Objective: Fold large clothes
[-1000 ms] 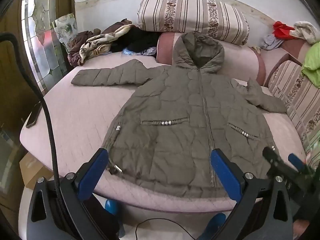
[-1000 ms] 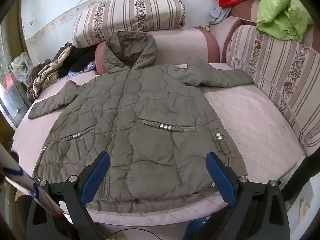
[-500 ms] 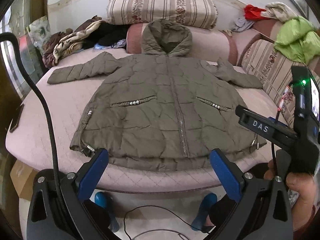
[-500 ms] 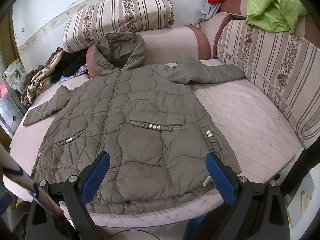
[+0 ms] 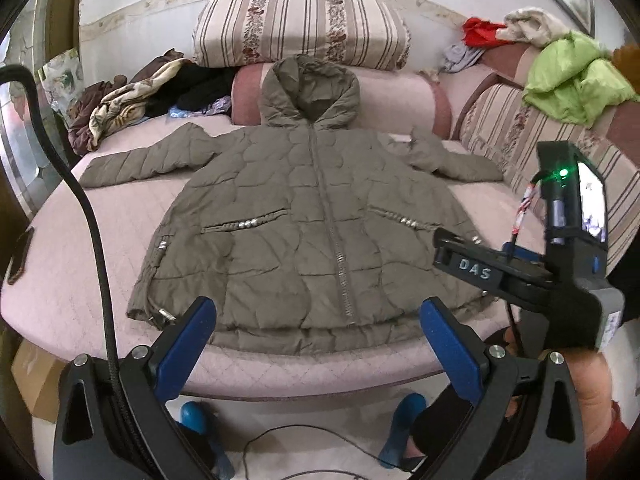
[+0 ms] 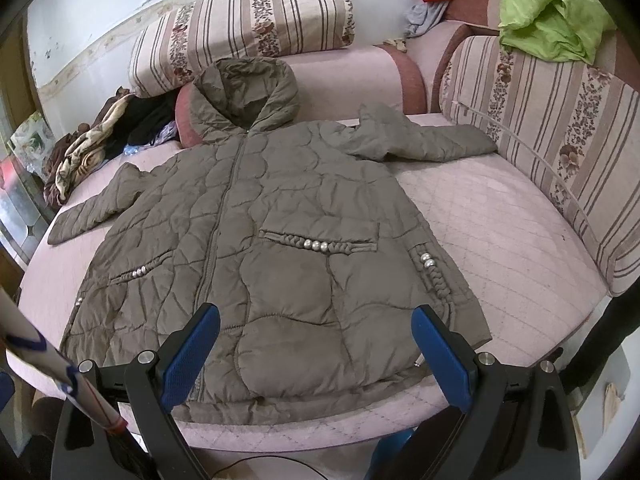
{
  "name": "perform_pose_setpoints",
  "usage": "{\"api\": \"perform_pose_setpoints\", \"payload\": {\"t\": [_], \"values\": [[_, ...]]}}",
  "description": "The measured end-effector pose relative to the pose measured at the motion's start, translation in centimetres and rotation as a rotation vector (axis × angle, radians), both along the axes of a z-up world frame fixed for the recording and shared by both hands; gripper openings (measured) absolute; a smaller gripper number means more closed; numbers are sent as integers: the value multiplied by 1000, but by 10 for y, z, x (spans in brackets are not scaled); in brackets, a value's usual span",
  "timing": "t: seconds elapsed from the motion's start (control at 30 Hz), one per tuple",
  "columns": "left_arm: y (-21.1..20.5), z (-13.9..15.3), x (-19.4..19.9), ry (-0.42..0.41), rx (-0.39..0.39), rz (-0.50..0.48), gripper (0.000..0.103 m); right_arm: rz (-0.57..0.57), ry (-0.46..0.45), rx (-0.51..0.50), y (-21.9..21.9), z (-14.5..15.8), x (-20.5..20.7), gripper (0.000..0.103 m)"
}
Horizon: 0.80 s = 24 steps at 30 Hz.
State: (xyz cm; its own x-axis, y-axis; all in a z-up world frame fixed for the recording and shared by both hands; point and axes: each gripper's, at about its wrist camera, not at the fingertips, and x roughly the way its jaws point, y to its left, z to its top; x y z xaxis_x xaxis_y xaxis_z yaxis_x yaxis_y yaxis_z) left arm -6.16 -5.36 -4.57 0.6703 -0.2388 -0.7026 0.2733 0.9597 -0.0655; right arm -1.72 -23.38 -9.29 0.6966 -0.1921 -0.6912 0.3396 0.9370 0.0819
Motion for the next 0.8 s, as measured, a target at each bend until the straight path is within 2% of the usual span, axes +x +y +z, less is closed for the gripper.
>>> {"api": "perform_pose_setpoints", "payload": {"t": [0.07, 0.27, 0.47, 0.6, 0.8], "values": [[1, -2, 6, -2, 47, 36, 102, -3, 10, 6, -1, -3, 2, 98], [36, 9, 27, -66, 88, 194, 102, -16, 14, 12, -3, -4, 2, 98], [74, 15, 42, -69, 70, 315, 102, 7, 36, -1, 3, -7, 7, 98], [84, 13, 42, -68, 67, 345, 102, 27, 42, -28, 11, -7, 9, 98], [82, 9, 42, -50, 80, 340, 102, 37, 57, -60, 18, -7, 9, 98]]}}
